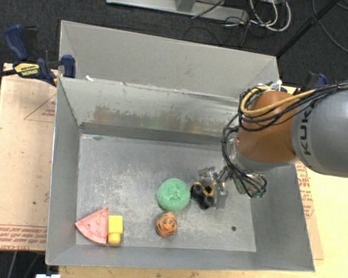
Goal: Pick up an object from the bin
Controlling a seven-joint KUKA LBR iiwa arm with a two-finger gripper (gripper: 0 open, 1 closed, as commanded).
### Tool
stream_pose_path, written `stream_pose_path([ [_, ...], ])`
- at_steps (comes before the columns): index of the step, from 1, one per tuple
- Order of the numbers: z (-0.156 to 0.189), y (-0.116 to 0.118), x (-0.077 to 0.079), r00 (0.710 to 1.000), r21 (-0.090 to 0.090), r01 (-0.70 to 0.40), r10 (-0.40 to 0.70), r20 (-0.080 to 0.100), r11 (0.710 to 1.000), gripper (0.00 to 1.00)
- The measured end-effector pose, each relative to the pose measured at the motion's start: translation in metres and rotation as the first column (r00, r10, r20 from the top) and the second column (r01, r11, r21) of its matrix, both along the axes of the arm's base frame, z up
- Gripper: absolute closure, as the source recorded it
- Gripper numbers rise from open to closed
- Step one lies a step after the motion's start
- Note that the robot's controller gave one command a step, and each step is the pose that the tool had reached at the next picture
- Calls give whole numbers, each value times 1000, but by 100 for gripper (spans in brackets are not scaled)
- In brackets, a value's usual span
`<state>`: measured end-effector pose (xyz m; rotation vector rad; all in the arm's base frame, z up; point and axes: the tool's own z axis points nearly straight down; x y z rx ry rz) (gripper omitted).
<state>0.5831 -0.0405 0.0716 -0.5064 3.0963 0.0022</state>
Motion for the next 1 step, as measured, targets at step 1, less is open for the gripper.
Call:
stream_pose_path([
  [1, 191, -12, -16, 1000, -3, -7, 7, 5, 1000, 100],
])
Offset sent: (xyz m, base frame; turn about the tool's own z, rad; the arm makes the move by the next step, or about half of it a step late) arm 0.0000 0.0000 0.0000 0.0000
